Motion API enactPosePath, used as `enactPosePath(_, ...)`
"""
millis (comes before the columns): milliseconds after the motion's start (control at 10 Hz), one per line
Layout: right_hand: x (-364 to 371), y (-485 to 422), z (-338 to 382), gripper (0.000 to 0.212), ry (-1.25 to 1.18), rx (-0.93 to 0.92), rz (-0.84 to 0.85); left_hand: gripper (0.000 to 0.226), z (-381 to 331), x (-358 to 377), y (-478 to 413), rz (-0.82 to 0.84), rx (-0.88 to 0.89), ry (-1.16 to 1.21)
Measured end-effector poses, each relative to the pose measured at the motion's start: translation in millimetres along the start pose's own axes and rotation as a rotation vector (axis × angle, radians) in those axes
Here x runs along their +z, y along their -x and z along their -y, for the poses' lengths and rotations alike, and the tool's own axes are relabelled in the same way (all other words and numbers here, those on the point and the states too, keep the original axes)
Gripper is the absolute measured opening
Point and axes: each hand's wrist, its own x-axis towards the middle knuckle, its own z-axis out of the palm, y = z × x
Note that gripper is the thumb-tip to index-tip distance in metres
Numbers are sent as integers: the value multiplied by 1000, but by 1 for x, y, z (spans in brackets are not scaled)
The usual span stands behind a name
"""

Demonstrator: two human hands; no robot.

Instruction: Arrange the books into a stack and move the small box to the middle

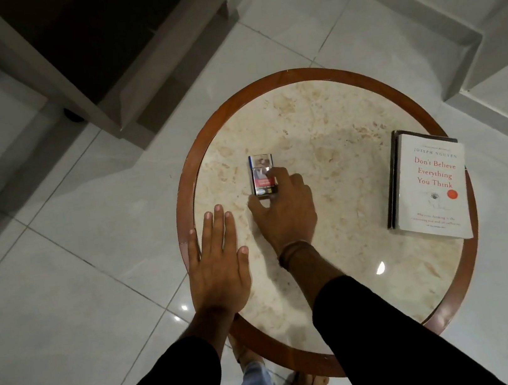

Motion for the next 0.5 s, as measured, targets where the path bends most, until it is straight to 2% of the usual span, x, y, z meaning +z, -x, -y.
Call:
enactPosePath(200, 13, -2, 6, 60, 78, 26, 13, 73, 1, 2, -1, -7, 3, -42)
enactPosePath(500, 3, 7, 2, 71, 12, 56, 31, 71, -1, -5, -4, -2, -9, -57)
